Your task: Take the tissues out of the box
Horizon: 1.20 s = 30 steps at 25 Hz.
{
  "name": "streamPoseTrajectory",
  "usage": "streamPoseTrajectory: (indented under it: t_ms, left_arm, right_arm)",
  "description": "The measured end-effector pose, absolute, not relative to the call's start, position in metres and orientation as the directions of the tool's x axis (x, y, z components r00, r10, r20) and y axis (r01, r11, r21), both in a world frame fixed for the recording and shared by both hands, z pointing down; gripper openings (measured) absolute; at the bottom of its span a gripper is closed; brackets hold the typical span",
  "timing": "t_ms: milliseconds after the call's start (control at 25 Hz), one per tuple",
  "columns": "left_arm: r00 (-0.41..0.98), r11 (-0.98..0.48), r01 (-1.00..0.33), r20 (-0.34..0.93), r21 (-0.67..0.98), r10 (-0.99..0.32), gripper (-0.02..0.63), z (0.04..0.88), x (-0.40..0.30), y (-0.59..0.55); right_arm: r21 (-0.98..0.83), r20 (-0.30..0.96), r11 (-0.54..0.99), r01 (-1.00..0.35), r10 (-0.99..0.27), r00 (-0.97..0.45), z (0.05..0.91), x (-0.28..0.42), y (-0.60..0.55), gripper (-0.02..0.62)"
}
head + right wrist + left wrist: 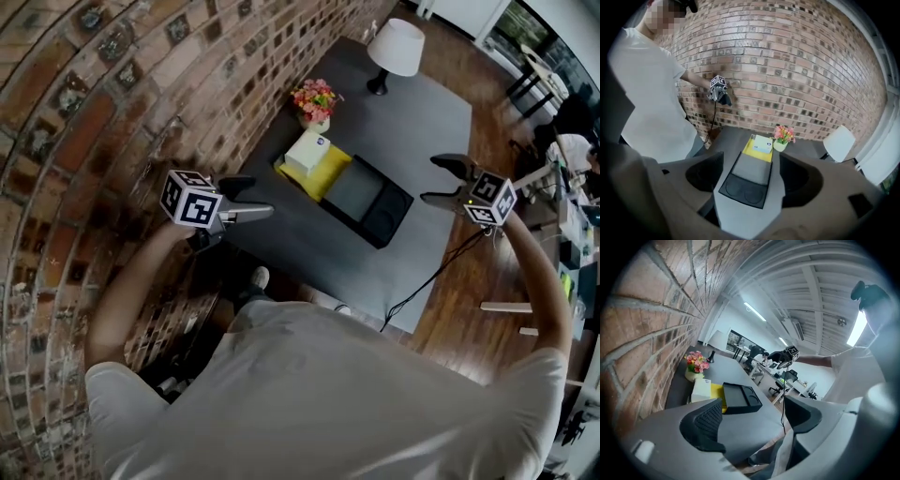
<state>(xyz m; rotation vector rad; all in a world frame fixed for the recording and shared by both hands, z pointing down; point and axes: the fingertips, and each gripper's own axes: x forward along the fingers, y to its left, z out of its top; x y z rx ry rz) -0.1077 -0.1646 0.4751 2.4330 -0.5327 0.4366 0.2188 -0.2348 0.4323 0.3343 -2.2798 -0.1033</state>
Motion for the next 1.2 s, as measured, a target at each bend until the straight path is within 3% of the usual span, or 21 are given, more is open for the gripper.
streamPoseTrajectory:
  t_ms: [240, 520, 760, 1200]
  left_arm:
    - [0.84, -0.715, -0.524, 0.418, 0.463, -0.345, 0.416, 0.493, -0.121, -0.157]
    - [0.815, -0.699, -0.576, 0.364, 0.424, -0.451, 0.402, 0.487, -0.131, -0.159]
    - [0.805, -0.713, -0.589, 0.348, 0.381, -0.48, 0.402, 0.487, -0.125, -0.161]
    - [0.793, -0.722, -0.604, 0.345, 0.336, -0.503, 0.403, 0.5, -0.11, -0.169]
  right_arm:
    - [0.264, 0.799, 0.963, -0.047, -0.246, -0.548, 0.47, 0.221, -0.247, 0.385]
    - [0.295, 0.797, 0.954, 0.044, -0.221, -0.562, 0.471, 0.181, -0.275, 0.385]
    - [0.288, 0.793, 0.939, 0.185, -0.126, -0.595, 0.462, 0.109, -0.265, 0.385]
    - [0.321, 0.85, 0.879, 0.352, -0.104, -0.516, 0.503, 0.057, -0.3, 0.385]
